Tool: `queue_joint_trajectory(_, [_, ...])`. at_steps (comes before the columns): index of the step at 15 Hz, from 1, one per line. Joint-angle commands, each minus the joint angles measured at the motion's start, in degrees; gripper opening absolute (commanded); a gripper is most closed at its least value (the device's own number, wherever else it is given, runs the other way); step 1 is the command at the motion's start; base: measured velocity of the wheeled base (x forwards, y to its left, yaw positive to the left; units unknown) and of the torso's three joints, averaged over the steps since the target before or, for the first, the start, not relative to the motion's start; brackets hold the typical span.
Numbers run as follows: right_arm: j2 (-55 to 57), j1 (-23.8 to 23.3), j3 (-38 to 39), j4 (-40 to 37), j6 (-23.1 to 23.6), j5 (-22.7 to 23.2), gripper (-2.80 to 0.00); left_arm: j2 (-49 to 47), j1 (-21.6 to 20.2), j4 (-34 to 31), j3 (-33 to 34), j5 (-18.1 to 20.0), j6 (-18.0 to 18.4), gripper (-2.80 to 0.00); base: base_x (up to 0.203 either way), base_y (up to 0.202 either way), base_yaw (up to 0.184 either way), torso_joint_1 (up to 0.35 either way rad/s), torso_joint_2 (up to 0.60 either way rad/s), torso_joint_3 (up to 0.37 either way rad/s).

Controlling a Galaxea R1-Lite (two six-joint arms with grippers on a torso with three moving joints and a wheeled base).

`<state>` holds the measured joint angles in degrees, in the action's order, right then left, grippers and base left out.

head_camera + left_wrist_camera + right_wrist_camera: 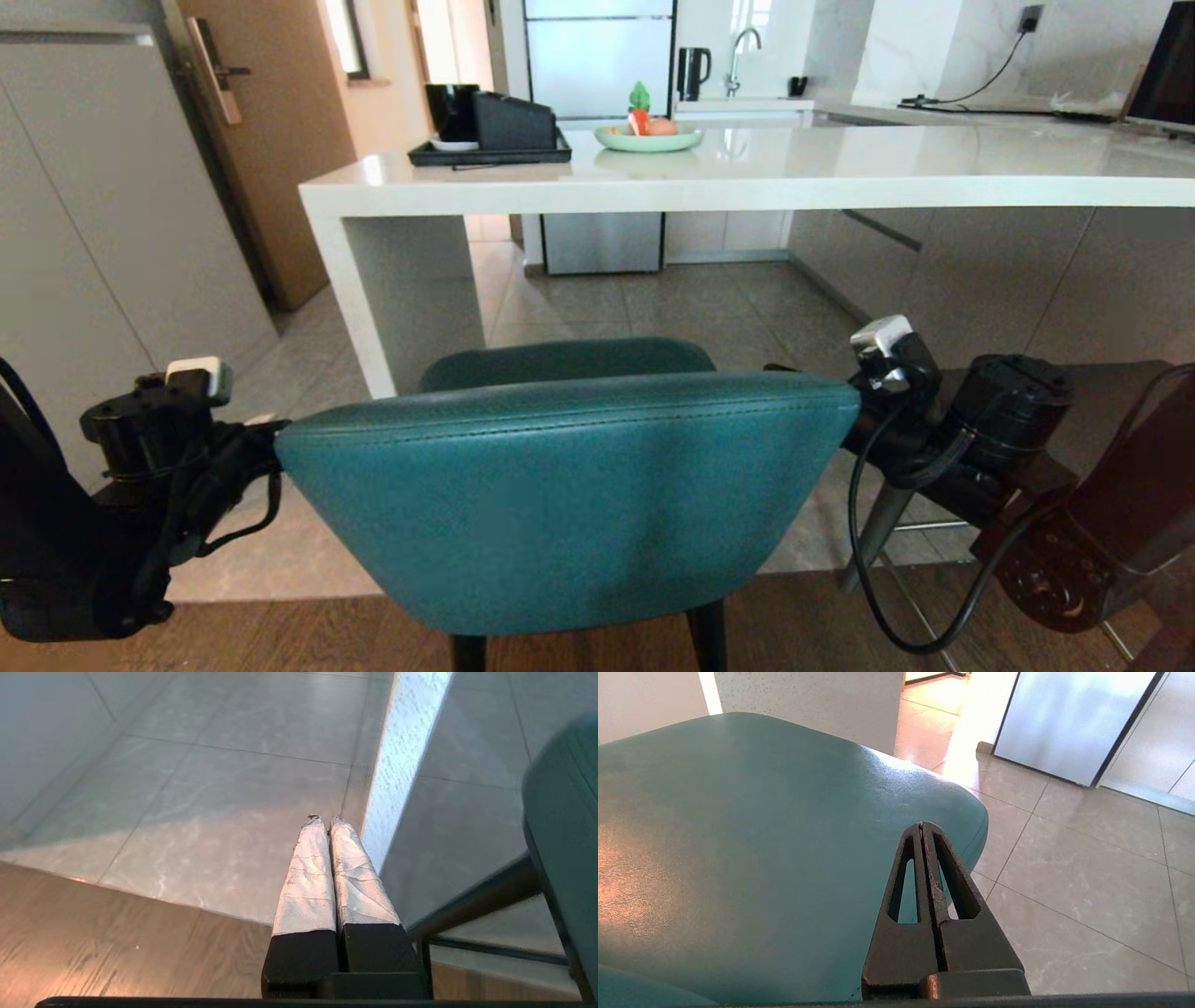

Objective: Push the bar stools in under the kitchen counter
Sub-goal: Push the blue chair back under the dining table

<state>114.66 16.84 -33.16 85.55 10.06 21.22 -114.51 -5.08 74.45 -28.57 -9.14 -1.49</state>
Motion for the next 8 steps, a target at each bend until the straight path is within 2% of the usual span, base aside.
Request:
queue_joint_trajectory(1, [0.02, -0.04, 0.19, 0.40, 0.14, 0.05, -2.80, 3.29, -0.71, 0.56, 3.94, 1.25, -0.01, -2.80, 0.000, 0.000, 0.000, 0.000, 0.00, 0.000])
queue_joint_trajectory(3, [-0.05, -0.49, 0.62, 0.58, 0.14, 0.11, -2.80, 9.01, 0.12, 0.59, 10.45, 5.08, -0.10, -2.80, 0.000, 0.000, 0.000, 0.000, 0.00, 0.000])
queue_joint_trajectory(4, [0.12, -0.41, 0.89, 0.58, 0.05, 0.13, -2.80, 10.67, 2.41, 0.61, 12.20, 5.86, -0.24, -2.80, 0.000, 0.000, 0.000, 0.000, 0.00, 0.000])
queue_joint_trajectory(8, [0.12, -0.31, 1.61, 1.02, 0.14, 0.13, -2.80, 16.97, 12.77, 0.54, 14.95, 5.44, -0.43, -2.80, 0.000, 0.000, 0.000, 0.000, 0.00, 0.000])
